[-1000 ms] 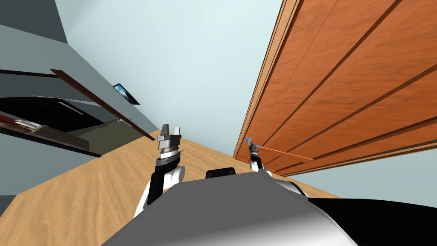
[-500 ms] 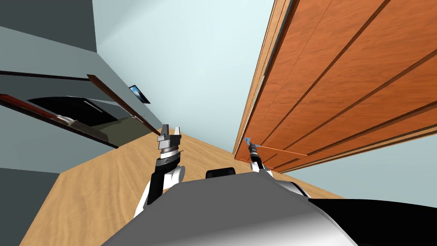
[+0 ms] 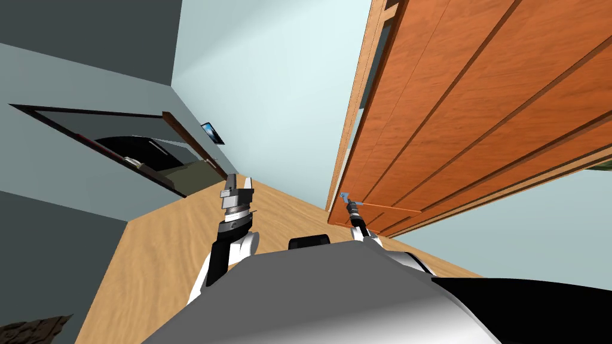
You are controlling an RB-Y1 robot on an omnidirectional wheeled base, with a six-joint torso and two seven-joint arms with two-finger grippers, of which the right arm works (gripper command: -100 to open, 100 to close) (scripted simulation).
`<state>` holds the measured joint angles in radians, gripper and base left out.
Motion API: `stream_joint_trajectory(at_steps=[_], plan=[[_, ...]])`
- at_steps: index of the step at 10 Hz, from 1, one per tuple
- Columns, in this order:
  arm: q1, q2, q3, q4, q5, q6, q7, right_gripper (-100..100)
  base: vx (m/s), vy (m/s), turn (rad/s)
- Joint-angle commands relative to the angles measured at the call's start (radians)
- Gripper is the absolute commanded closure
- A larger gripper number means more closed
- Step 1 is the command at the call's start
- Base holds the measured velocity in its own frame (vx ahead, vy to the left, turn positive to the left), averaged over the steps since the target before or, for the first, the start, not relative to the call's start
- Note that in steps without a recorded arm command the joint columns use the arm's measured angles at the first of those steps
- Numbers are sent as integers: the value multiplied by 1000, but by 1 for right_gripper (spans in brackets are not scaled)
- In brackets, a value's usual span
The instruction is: Pull the door open
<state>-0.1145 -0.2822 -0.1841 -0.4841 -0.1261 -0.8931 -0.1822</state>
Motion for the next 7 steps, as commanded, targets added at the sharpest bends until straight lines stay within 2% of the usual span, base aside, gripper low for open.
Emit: stream_joint_trajectory(at_steps=[1, 7], plan=[[6, -8, 14, -3, 9, -8, -16, 100, -154, -12, 101], [31, -42, 77, -16, 51, -42, -87, 100, -237, -38, 102]])
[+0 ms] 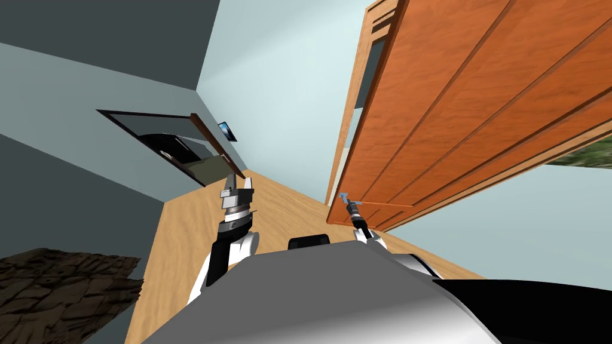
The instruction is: Pull the door open
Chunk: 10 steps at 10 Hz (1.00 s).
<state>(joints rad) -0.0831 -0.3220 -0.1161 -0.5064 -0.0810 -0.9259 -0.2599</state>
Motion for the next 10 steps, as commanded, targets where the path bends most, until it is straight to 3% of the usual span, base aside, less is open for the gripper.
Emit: stream_joint_trajectory(at_steps=[1, 2, 6, 10], plan=[[3, -7, 18, 5, 12, -14, -20, 100, -289, -63, 101], [-3, -5, 11, 10, 7, -10, -12, 100, -132, -23, 29], [24, -33, 69, 4, 47, -56, -72, 100, -237, -62, 95], [40, -53, 102, -2, 71, -84, -109, 100, -184, -44, 59]])
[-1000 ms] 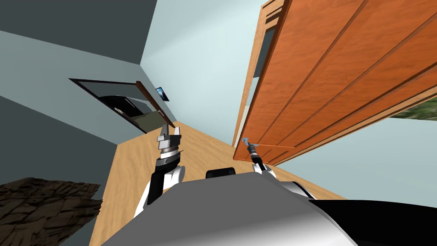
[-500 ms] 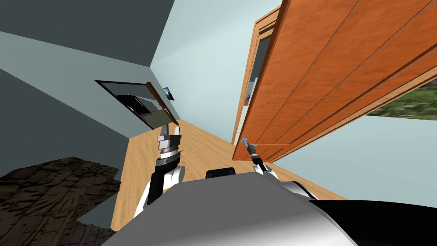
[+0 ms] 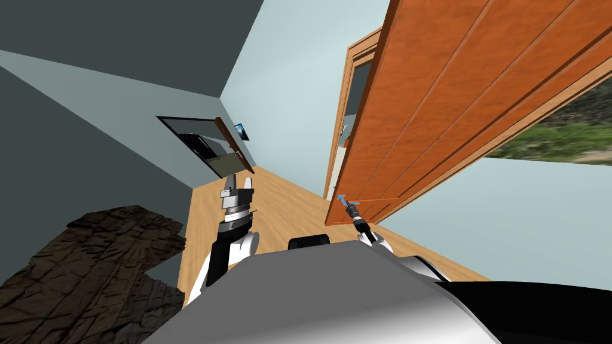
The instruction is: Pull the door open
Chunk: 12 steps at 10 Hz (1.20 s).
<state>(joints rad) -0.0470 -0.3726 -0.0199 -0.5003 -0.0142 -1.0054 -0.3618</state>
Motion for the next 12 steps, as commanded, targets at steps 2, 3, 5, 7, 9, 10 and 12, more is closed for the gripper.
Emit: stream_joint_trajectory(at_steps=[2, 3, 5, 7, 9, 10, 12], plan=[[12, -3, 7, -21, 5, 1, -8, 100, -136, -52, 38], [35, -18, 19, -18, 14, -32, -28, 100, -163, -53, 214], [46, -27, 24, -15, 18, -50, -38, 100, -162, -40, 101], [70, -45, 35, -10, 26, -90, -59, 100, -207, -70, 153], [70, -45, 35, -10, 26, -90, -59, 100, -89, -27, 8], [92, -63, 46, -4, 34, -128, -80, 100, -108, -68, 192], [96, -67, 48, -3, 36, -136, -84, 100, -126, -55, 91]])
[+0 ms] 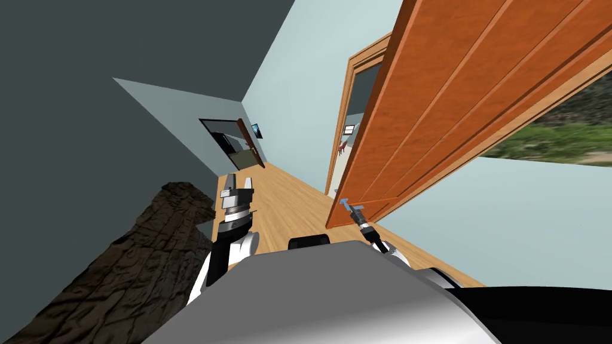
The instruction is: Pull the door open
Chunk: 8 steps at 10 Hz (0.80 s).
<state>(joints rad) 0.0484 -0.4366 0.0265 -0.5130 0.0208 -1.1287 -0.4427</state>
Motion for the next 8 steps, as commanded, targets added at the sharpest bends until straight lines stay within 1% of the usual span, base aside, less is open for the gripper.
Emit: stream_joint_trajectory(at_steps=[1, 2, 3, 4, 7, 8], plan=[[11, -11, 6, 12, 5, -30, -12, 100, -149, -62, 93], [13, -6, 3, -9, 2, -9, -7, 100, -73, -33, 29], [24, -11, 6, -1, 5, -29, -13, 100, -136, -61, 176], [26, -12, 6, 2, 5, -34, -14, 100, -198, -75, 188], [42, -23, 8, 20, 6, -72, -23, 100, -182, -74, 163], [47, -26, 8, 26, 7, -86, -26, 100, -222, -96, 230]])
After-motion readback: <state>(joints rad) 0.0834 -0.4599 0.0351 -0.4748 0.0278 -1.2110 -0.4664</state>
